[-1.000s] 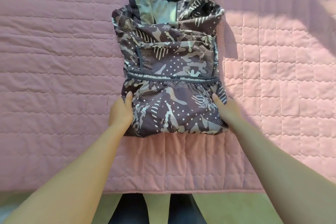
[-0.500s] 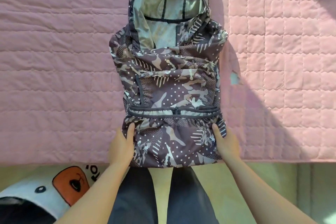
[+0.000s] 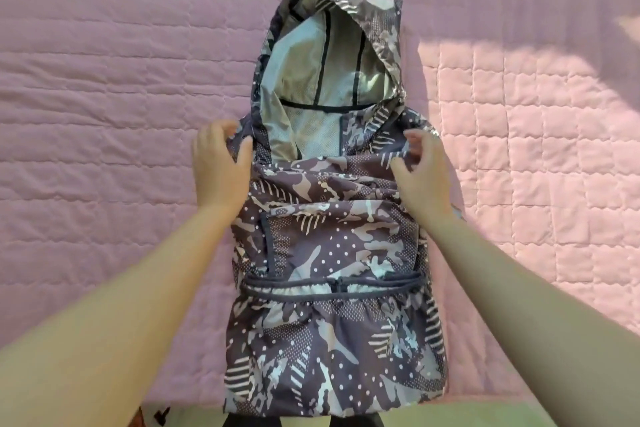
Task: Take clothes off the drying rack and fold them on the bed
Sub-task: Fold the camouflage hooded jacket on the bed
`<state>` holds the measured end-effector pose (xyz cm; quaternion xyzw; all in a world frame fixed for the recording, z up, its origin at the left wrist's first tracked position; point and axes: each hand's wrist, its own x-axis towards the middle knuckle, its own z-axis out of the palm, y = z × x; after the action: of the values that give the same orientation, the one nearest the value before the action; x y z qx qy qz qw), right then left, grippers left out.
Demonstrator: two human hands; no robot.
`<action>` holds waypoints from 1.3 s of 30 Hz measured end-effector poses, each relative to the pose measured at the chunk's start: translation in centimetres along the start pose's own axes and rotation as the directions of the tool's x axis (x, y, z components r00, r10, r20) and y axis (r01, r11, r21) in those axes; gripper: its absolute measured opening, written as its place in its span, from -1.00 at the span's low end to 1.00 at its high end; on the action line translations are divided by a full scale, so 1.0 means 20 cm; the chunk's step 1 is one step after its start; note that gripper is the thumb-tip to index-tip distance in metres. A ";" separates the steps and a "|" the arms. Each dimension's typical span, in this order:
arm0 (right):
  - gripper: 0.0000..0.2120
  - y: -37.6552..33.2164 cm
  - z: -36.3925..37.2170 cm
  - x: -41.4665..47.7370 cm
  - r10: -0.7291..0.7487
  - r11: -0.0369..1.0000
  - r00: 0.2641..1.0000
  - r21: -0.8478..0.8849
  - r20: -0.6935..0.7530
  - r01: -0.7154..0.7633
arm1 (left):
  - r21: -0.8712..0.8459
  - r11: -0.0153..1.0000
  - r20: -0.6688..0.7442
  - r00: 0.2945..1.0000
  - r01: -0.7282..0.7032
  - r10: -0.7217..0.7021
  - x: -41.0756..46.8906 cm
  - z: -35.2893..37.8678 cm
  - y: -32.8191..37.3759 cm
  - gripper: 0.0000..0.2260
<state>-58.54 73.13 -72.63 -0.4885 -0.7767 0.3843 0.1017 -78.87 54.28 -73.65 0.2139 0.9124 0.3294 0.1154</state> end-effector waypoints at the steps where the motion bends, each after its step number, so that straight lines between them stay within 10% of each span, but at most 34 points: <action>1: -0.66 -0.06 0.02 0.11 -0.028 1.000 1.000 -0.009 0.009 0.028 | -0.021 1.000 0.020 1.000 -0.022 0.023 0.10 0.02 0.04 -0.76; 8: -0.54 -0.22 0.14 0.63 0.024 0.982 1.000 -0.188 -0.010 -0.026 | -0.162 0.874 0.307 0.865 0.458 -0.396 0.58 0.20 0.22 -0.46; 11: -0.56 -0.21 0.11 0.74 0.193 0.957 0.980 -0.229 0.049 -0.177 | -0.197 0.862 0.393 0.843 0.467 -0.367 0.67 0.21 0.26 -0.55; 16: -0.82 -0.23 0.02 0.76 -0.046 0.994 0.972 -0.102 -0.231 0.023 | -0.147 0.986 0.017 0.997 0.074 -0.072 0.76 0.12 0.28 -0.80; 22: -0.47 -0.02 -0.06 0.74 0.231 0.908 0.949 -0.304 -0.214 -0.290 | 0.075 0.833 0.083 0.829 0.548 -0.553 0.74 0.13 -0.09 -0.64; 27: -0.55 -0.09 -0.03 0.81 -0.286 0.884 0.958 -0.386 -0.002 0.263 | 0.027 0.995 0.090 0.991 0.093 -0.095 0.80 0.12 0.03 -0.65; 31: -0.64 -0.12 -0.07 0.88 -0.424 0.868 0.889 -0.358 -0.173 0.344 | 0.302 0.935 -0.102 0.968 -0.188 0.228 0.84 0.06 0.13 -0.67; 33: -0.68 -0.07 -0.11 0.89 -0.350 0.882 0.908 -0.406 -0.230 0.237 | 0.371 0.915 -0.158 0.961 -0.157 0.229 0.83 0.02 0.09 -0.69; 36: -0.73 0.04 -0.10 0.87 0.021 0.839 0.994 -0.542 0.103 0.038 | 0.355 0.931 0.069 0.995 -0.092 0.072 0.82 0.04 -0.03 -0.71; 39: -0.55 -0.03 -0.07 0.86 0.225 0.962 0.927 -0.219 0.299 -0.163 | 0.070 0.981 0.417 0.887 0.184 -0.196 0.81 0.04 -0.03 -0.44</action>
<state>-66.86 87.98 -75.04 -0.5016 -0.7636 0.3909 -0.1119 -93.01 61.85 -75.78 0.1915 0.8868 0.2496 0.3385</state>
